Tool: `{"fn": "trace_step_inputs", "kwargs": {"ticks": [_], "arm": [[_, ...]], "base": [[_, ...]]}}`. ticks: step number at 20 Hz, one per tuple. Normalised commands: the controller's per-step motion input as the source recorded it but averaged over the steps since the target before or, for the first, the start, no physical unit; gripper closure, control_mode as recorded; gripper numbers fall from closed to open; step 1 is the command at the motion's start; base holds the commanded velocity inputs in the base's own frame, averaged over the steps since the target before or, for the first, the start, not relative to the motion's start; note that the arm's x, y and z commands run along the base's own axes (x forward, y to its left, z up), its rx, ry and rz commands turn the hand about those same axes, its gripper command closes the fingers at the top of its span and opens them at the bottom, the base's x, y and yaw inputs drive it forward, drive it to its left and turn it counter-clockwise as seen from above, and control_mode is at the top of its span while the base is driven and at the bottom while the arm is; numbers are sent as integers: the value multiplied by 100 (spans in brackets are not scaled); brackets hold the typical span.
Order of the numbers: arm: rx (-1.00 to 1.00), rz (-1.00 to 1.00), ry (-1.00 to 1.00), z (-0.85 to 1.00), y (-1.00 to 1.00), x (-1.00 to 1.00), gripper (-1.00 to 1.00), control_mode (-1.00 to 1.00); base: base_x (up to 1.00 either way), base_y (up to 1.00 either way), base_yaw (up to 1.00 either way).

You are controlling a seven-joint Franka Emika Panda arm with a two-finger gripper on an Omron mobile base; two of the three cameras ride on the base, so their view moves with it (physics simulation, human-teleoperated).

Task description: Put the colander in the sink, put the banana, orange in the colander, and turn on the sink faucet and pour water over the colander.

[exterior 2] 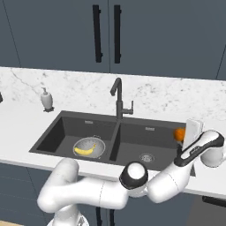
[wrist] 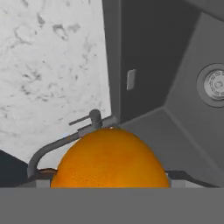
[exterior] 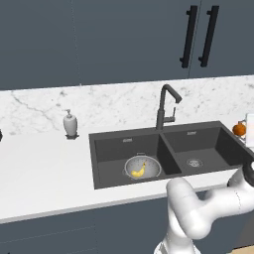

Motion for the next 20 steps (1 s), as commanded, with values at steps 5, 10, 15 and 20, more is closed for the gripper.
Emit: {"fn": "trace_step_inputs", "kwargs": {"ticks": [5, 10, 15, 20], "arm": [[-59, 39, -15, 70, 100, -56, 100, -100], [-65, 21, -32, 69, 100, -78, 100, -100], [-66, 10, -43, 46, 100, -87, 100, -100], [-60, 5, -55, 17, 100, -99, 100, -100]], "base": [[0, 0, 0], [0, 0, 0], [0, 0, 0], [0, 0, 0]]}}
